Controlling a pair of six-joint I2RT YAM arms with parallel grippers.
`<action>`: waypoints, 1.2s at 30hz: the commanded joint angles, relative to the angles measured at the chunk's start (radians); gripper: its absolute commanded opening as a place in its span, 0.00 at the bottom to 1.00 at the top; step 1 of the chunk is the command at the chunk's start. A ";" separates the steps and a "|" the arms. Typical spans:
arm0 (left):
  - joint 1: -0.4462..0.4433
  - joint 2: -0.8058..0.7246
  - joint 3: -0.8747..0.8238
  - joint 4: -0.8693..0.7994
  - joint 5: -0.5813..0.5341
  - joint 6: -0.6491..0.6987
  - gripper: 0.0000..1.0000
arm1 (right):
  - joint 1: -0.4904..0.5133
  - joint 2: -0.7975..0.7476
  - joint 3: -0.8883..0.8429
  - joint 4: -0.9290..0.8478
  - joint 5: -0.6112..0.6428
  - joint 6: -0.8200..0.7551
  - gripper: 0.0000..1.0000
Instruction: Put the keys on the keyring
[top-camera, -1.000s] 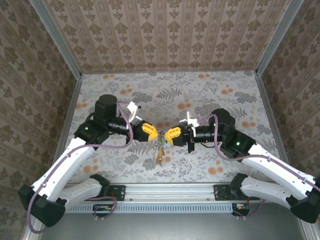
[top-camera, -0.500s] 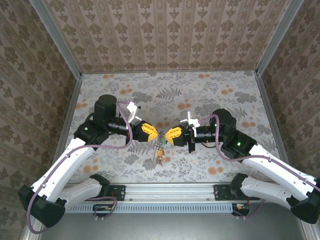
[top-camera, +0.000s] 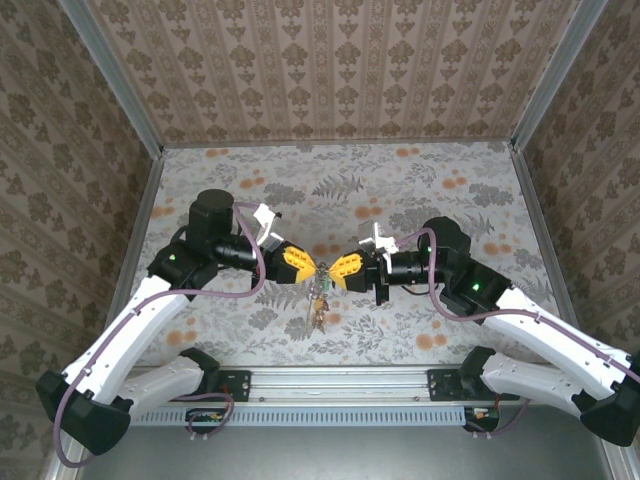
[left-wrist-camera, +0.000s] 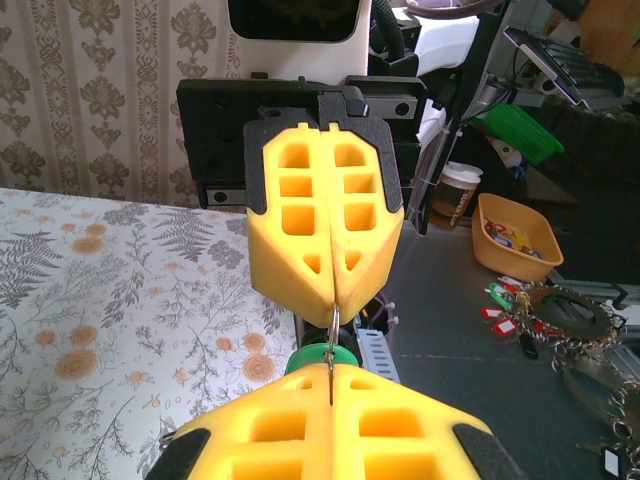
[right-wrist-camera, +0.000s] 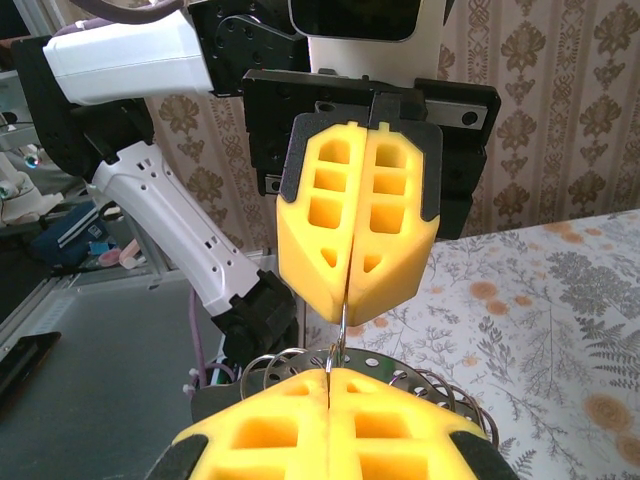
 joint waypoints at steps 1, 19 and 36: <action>-0.010 -0.017 0.030 0.008 0.033 0.026 0.00 | 0.005 0.006 -0.004 0.027 -0.002 0.013 0.00; -0.011 -0.022 0.029 0.014 0.037 0.026 0.00 | 0.006 0.042 -0.004 0.068 -0.003 0.022 0.00; -0.007 -0.018 0.028 0.025 0.038 0.013 0.00 | 0.011 0.049 -0.008 0.071 -0.001 0.027 0.00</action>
